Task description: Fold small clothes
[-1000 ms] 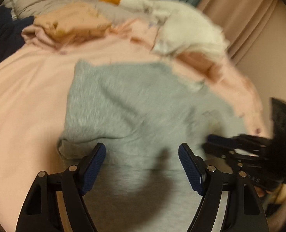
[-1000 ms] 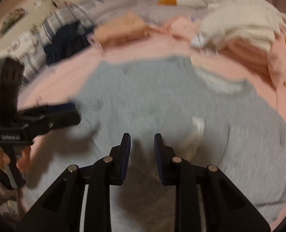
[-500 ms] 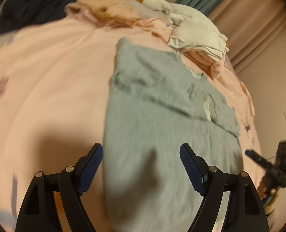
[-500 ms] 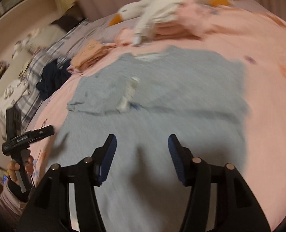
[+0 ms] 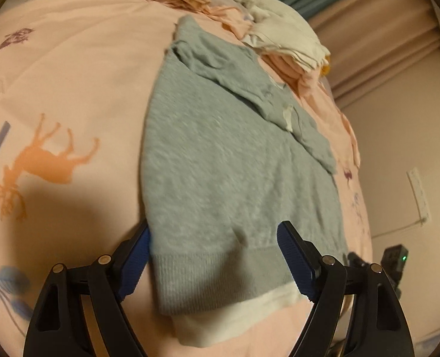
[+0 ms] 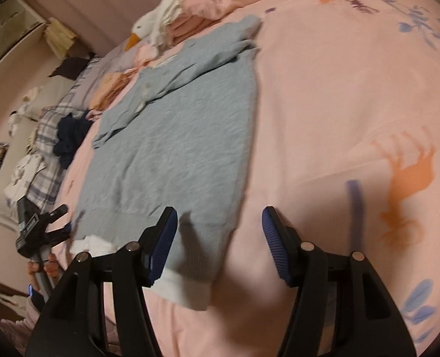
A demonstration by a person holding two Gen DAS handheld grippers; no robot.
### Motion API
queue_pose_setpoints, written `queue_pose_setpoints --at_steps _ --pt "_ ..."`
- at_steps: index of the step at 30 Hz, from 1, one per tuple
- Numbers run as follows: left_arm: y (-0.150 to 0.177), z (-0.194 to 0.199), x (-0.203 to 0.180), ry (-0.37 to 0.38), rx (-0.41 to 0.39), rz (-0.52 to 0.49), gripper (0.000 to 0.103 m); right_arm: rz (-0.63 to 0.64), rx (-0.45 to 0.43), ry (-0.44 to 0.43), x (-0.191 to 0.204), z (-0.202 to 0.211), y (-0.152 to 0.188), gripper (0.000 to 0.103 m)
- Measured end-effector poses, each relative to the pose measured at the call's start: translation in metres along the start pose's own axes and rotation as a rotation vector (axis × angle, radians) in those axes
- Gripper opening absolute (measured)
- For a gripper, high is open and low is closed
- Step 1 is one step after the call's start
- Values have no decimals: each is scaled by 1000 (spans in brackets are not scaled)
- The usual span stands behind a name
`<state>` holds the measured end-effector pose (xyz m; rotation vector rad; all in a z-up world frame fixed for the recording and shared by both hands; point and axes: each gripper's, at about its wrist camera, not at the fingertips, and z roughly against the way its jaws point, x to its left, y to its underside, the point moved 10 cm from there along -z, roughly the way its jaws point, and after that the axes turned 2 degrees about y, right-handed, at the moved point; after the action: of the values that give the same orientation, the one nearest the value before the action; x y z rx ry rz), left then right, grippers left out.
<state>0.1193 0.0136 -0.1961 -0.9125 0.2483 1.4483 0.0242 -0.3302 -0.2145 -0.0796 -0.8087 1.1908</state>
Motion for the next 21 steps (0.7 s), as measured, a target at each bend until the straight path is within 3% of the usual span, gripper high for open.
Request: queue_pose_setpoints --at_steps 3,11,21 --pt "0 -6 -8 42 7 3 81 -8 3 -75 13 -12 -1 62" --pt "-13 -21 -16 94 14 43 81 -52 -20 -140 22 -28 -17 62" --pt "16 -17 -24 -96 18 -113 79 -76 7 -182 29 -14 10 60"
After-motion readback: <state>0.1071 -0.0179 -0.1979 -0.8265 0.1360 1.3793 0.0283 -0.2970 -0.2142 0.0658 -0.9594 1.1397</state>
